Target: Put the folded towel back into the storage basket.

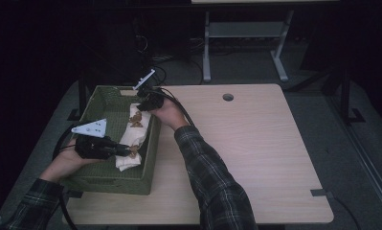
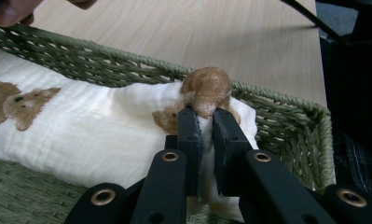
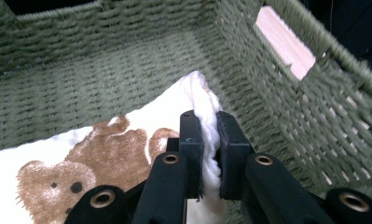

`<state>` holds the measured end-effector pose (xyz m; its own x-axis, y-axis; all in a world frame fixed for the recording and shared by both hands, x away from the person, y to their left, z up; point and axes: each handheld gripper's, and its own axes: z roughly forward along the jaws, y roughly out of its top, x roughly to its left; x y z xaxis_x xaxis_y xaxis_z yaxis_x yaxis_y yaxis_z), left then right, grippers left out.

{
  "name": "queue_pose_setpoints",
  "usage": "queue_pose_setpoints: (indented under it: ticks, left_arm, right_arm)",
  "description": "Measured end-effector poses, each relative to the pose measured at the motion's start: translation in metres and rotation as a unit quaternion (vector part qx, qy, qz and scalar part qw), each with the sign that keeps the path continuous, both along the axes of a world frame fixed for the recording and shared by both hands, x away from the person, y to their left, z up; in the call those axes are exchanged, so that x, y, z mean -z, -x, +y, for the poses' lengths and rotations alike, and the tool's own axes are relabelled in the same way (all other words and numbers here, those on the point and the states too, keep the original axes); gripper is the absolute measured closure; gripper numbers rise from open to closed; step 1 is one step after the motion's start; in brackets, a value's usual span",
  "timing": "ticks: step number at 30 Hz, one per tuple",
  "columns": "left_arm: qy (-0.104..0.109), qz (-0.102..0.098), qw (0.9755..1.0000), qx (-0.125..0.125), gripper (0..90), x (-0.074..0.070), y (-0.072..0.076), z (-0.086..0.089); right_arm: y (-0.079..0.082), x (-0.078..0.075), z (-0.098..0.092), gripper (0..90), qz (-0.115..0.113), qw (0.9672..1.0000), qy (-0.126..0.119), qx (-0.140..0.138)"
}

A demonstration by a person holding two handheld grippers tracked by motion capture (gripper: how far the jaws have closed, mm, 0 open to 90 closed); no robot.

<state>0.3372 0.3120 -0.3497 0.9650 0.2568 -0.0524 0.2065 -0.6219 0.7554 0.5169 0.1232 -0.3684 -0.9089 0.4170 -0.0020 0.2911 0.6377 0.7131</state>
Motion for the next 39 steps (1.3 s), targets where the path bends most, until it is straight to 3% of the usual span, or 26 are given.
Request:
queue_pose_setpoints:
  ticks: [10, 15, 22, 30, 32, 34, 39]
  left_arm:
    - [-0.010, 0.009, 0.9998, 0.012, 80.2, 0.012, -0.003, -0.008]
    - [-0.005, 0.012, 0.9998, 0.014, 62.2, 0.012, -0.004, -0.009]
    - [0.006, 0.007, 0.9999, 0.004, 46.1, 0.011, -0.005, -0.010]
    - [0.021, 0.006, 0.9997, -0.014, 40.3, 0.008, -0.006, -0.008]
    - [0.022, 0.005, 0.9996, -0.015, 40.3, 0.007, -0.006, -0.008]
    - [0.022, 0.005, 0.9995, -0.020, 40.4, 0.006, -0.005, -0.008]
    - [0.034, -0.001, 0.9981, -0.050, 40.4, -0.002, -0.004, -0.012]
  right_arm:
    - [-0.001, 0.011, -0.005, 82.4, 0.002, 0.9999, 0.011, 0.003]
    - [-0.002, 0.014, -0.008, 82.4, 0.004, 0.9999, 0.013, 0.009]
    - [-0.002, 0.015, -0.008, 82.3, 0.004, 0.9999, 0.012, 0.007]
    - [-0.002, 0.015, -0.009, 80.9, 0.011, 0.9999, 0.008, 0.007]
    - [-0.002, 0.015, -0.009, 75.9, 0.012, 0.9999, 0.005, 0.008]
    - [-0.003, 0.015, -0.010, 63.9, 0.022, 0.9997, -0.005, 0.011]
    - [0.000, 0.006, -0.016, 48.1, 0.031, 0.9990, -0.023, 0.023]
